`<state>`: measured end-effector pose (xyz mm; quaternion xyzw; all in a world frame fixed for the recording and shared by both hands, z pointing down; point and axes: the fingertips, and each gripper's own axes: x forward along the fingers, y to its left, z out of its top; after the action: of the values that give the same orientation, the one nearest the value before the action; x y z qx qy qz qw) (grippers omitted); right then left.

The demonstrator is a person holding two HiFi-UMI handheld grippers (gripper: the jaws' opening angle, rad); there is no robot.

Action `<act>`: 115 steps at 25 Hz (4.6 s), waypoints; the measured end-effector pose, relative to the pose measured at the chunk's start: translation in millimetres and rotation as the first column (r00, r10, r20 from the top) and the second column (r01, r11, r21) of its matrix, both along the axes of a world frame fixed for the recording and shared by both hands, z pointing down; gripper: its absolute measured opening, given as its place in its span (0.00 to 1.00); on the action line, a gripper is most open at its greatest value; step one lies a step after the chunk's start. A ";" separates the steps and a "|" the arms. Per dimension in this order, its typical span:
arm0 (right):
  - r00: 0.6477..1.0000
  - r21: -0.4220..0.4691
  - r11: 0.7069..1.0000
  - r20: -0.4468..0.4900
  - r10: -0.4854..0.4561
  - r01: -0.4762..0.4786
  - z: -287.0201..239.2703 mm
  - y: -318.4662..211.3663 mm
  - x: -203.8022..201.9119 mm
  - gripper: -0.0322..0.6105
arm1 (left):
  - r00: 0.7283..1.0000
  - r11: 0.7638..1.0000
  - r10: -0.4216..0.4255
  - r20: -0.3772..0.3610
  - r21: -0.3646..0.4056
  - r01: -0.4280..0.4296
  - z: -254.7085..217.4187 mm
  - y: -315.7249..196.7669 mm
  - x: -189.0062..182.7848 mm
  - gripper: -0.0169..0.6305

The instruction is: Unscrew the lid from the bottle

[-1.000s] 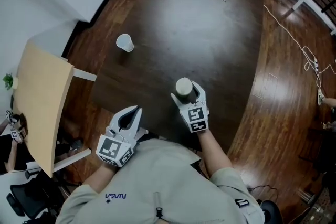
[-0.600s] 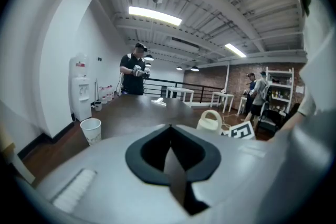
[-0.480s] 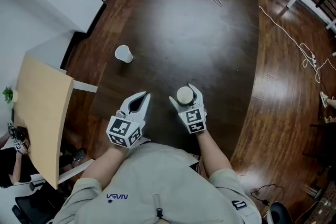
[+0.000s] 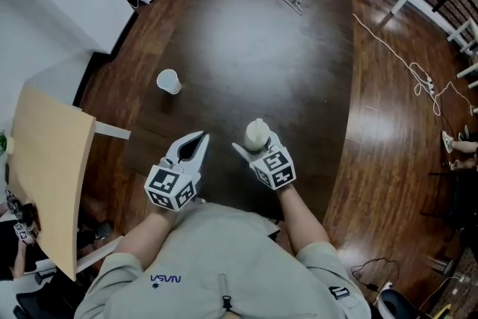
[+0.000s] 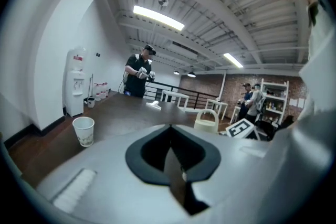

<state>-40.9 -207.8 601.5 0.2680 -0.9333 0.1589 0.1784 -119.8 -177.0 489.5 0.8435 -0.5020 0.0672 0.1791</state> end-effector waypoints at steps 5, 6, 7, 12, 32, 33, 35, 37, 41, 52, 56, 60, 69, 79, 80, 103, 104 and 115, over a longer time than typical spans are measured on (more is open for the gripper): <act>0.963 -0.152 0.958 0.157 -0.219 0.243 -47.0 47.3 -16.0 0.52 | 0.990 0.997 0.067 -0.121 0.031 -0.064 -27.8 0.0 5.3 0.03; 0.946 -0.171 0.938 0.183 -0.269 0.300 -56.8 59.1 -19.7 0.52 | 0.983 0.994 0.101 -0.154 0.044 -0.095 -36.0 2.2 7.6 0.03; 0.926 -0.187 0.916 0.208 -0.315 0.354 -66.2 70.7 -23.1 0.52 | 0.970 0.989 0.146 -0.195 0.064 -0.136 -46.0 5.3 10.8 0.03; 0.816 -0.217 0.799 0.309 -0.488 0.560 -108.4 120.0 -34.9 0.52 | 0.827 0.917 0.398 -0.397 0.177 -0.357 -97.0 28.6 28.7 0.23; 0.689 -0.282 0.634 0.188 -0.700 0.721 -132.8 176.6 -55.4 0.52 | 0.565 0.655 0.748 -0.347 0.257 -0.710 -117.2 76.4 70.8 0.50; 0.717 -0.286 0.664 0.162 -0.678 0.691 -129.8 171.0 -56.7 0.52 | 0.591 0.675 0.733 -0.339 0.250 -0.694 -115.9 73.3 69.0 0.50; 0.787 -0.286 0.739 0.105 -0.609 0.610 -123.7 157.3 -60.4 0.52 | 0.660 0.733 0.678 -0.324 0.235 -0.638 -113.2 65.3 65.3 0.50; 0.865 -0.272 0.828 0.037 -0.501 0.491 -116.6 141.7 -60.0 0.52 | 0.747 0.806 0.591 -0.303 0.218 -0.550 -109.8 57.6 65.9 0.50; 0.970 -0.189 0.966 -0.130 -0.205 0.179 -99.8 108.8 -54.0 0.52 | 0.878 0.912 0.407 -0.251 0.163 -0.377 -98.3 46.7 65.4 0.50; 0.957 -0.022 0.985 -0.242 0.160 -0.170 -90.0 84.8 -39.6 0.52 | 0.921 0.942 0.333 -0.204 0.125 -0.313 -86.7 49.1 70.1 0.49; 0.961 -0.028 0.988 -0.234 0.145 -0.155 -92.2 84.7 -40.8 0.52 | 0.913 0.937 0.344 -0.220 0.134 -0.321 -88.1 48.3 69.3 0.49; 0.980 -0.071 0.997 -0.199 0.020 -0.035 -97.0 92.3 -47.8 0.52 | 0.855 0.892 0.450 -0.258 0.171 -0.418 -99.1 52.8 69.6 0.49; 0.878 -0.193 0.857 0.102 -0.467 0.478 -140.1 147.1 -62.2 0.52 | 0.589 0.678 0.732 -0.341 0.288 -0.676 -141.9 78.7 65.2 0.55; 0.620 -0.241 0.571 0.298 -0.726 0.785 -165.7 191.6 -61.2 0.52 | 0.432 0.535 0.827 -0.360 0.268 -0.801 -142.2 89.5 70.5 0.53; 0.614 -0.243 0.563 0.295 -0.732 0.790 -165.7 193.2 -62.4 0.52 | 0.425 0.531 0.828 -0.366 0.266 -0.804 -140.8 90.0 70.4 0.53; 0.987 -0.023 0.999 -0.158 0.027 -0.031 -122.1 84.2 -65.5 0.52 | 0.897 0.899 0.409 -0.168 0.242 -0.364 -122.7 43.3 61.6 0.49; 0.984 -0.009 0.998 -0.168 0.061 -0.063 -120.9 81.9 -64.9 0.52 | 0.908 0.908 0.386 -0.164 0.240 -0.343 -121.1 42.8 60.4 0.49; 0.978 0.014 0.994 -0.173 0.113 -0.112 -116.7 82.3 -59.4 0.52 | 0.927 0.925 0.344 -0.152 0.223 -0.307 -113.1 44.6 63.5 0.49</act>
<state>-100.3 -125.5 484.8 0.3337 -0.8978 0.1430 0.2492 -56.4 -132.4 376.4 0.9312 -0.3395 -0.0333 0.1285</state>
